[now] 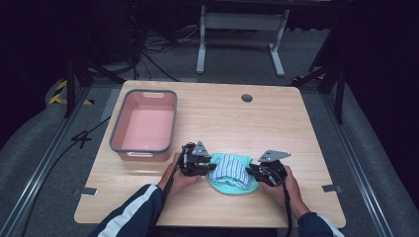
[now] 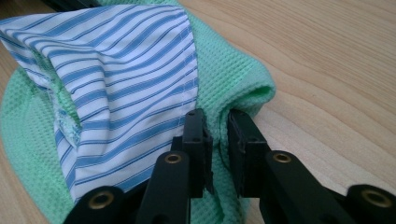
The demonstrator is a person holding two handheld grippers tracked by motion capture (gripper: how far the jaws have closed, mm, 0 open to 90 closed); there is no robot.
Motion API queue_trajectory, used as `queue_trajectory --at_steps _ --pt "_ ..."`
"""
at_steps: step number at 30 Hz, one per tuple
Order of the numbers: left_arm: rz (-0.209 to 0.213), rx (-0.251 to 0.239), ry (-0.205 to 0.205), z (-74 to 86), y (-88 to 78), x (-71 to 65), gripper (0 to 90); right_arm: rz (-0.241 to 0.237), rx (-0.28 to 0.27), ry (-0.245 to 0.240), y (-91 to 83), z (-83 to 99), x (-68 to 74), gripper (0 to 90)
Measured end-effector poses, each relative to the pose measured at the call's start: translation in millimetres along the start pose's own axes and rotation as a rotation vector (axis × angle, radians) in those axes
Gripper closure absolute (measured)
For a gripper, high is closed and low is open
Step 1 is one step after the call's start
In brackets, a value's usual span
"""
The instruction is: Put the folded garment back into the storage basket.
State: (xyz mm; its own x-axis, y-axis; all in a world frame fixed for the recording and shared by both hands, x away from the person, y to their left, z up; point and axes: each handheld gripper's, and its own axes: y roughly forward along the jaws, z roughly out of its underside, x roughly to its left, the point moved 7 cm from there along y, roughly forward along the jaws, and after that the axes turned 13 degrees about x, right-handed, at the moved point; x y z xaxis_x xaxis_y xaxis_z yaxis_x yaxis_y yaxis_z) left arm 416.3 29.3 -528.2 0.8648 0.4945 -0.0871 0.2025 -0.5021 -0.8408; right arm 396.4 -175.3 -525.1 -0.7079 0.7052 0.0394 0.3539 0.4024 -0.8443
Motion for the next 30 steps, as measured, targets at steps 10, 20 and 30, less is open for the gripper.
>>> queue_trajectory --at_steps 10,20,30 --pt "0.008 0.013 0.013 -2.0 -1.3 -2.7 80.5 0.028 0.007 -0.01 -1.6 -0.3 3.1 81.8" --pt "-0.006 0.007 0.039 -8.7 -11.0 -6.4 81.7 0.02 -0.017 -0.005 -12.6 -4.5 3.0 82.1" --pt "-0.026 -0.014 0.063 -24.7 -28.1 -10.7 82.0 0.033 -0.061 -0.008 -32.5 -16.2 2.4 82.4"
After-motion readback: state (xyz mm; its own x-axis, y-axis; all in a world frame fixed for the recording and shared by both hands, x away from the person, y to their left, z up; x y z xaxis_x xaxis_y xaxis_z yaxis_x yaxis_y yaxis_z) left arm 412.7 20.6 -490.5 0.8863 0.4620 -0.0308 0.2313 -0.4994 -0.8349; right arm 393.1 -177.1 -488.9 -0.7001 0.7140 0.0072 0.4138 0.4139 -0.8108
